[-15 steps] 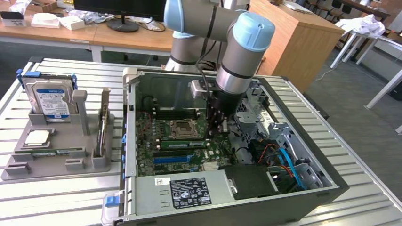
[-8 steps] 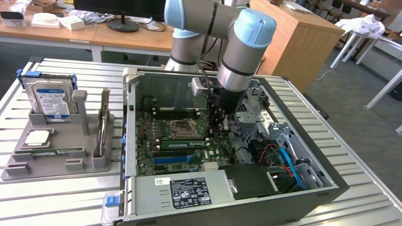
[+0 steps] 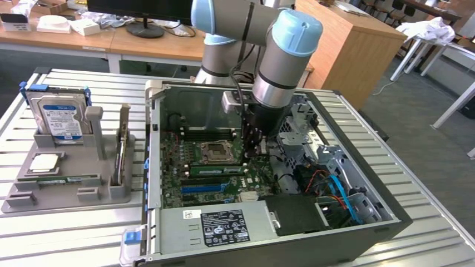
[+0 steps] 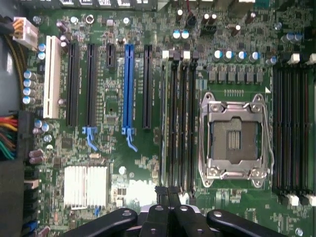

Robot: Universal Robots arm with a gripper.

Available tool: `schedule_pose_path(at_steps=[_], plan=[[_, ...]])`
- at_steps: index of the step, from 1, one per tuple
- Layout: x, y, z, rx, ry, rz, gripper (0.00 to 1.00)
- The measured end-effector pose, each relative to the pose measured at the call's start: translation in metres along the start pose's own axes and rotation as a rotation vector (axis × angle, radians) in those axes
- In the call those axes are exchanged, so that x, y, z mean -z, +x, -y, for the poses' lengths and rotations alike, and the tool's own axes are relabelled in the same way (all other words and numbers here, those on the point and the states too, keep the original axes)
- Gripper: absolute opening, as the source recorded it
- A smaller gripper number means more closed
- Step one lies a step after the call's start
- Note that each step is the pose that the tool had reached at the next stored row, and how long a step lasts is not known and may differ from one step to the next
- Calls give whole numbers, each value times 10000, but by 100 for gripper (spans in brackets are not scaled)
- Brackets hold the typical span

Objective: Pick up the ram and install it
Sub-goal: 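Press down the ram until it locks into place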

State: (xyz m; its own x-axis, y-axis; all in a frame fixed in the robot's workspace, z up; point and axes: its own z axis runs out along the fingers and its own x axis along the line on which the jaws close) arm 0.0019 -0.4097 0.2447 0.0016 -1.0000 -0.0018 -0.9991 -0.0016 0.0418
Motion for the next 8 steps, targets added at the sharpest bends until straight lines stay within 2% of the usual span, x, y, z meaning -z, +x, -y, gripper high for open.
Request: schedule_pose_path(at_steps=[8], plan=[[-7, -1, -150, 0, 0, 0, 10]])
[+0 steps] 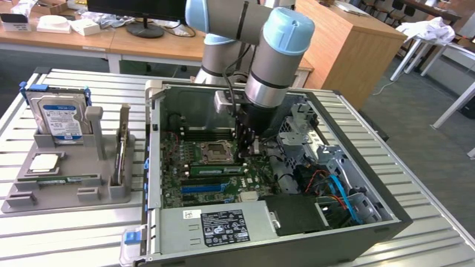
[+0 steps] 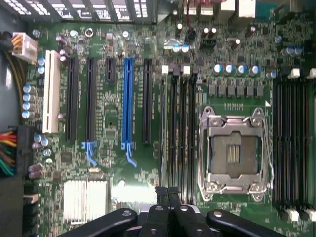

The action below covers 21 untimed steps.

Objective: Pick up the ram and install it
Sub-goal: 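Press down the ram until it locks into place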

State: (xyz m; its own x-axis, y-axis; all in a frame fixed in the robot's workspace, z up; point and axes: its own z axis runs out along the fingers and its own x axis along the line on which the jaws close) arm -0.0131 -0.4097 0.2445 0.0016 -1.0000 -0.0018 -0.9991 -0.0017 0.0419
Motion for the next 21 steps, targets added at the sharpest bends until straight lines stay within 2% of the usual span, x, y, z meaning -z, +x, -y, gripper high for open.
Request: schedule_pose_path(at_steps=[14, 21], plan=[[-13, 0, -301, 0, 1, 0, 10], [-17, 0, -409, 0, 0, 0, 10]])
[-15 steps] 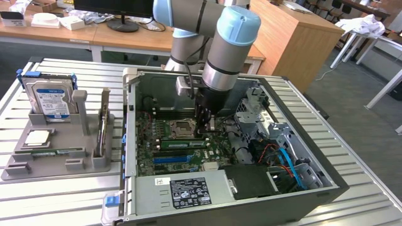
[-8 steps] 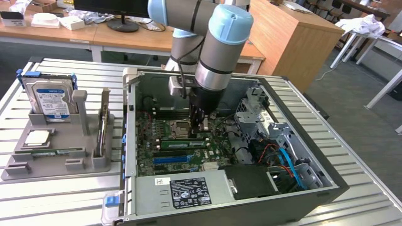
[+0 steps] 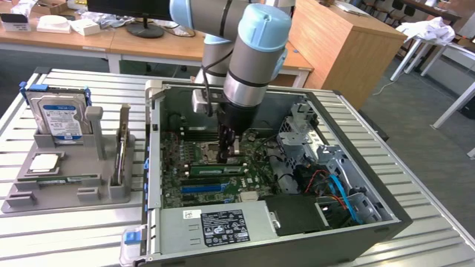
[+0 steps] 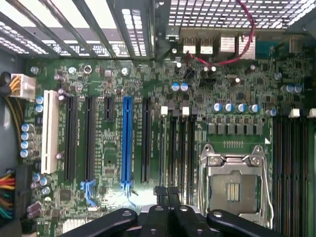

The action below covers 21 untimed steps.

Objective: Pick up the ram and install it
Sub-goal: 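Press down the ram until it locks into place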

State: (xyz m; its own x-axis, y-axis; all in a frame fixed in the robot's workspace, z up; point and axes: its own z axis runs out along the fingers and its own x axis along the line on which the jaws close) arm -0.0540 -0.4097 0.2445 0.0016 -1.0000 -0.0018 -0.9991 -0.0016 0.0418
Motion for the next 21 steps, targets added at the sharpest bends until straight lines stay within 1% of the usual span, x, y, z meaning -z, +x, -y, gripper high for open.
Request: schedule_pose_path(at_steps=[14, 19, 21], plan=[[-11, -1, -230, 0, 1, 1, 10], [-14, -1, -304, 0, 1, 0, 10], [-14, -1, -320, 0, 1, 0, 10]])
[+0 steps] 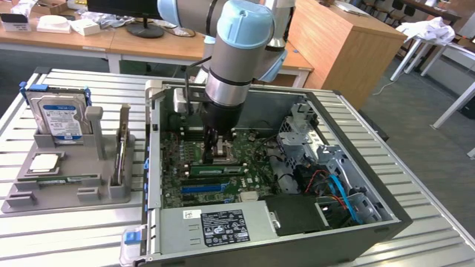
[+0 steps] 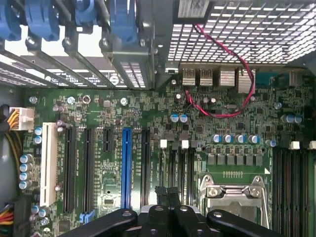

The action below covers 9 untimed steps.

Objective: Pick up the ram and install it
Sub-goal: 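Press down the ram until it locks into place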

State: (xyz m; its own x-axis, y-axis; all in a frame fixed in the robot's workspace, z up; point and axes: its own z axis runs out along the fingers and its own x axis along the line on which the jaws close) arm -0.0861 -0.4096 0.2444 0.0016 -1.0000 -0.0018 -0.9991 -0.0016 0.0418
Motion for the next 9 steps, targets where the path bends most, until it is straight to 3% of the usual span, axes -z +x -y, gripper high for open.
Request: schedule_pose_path(at_steps=[9], plan=[[-7, 1, -3, 1, 1, 1, 10]])
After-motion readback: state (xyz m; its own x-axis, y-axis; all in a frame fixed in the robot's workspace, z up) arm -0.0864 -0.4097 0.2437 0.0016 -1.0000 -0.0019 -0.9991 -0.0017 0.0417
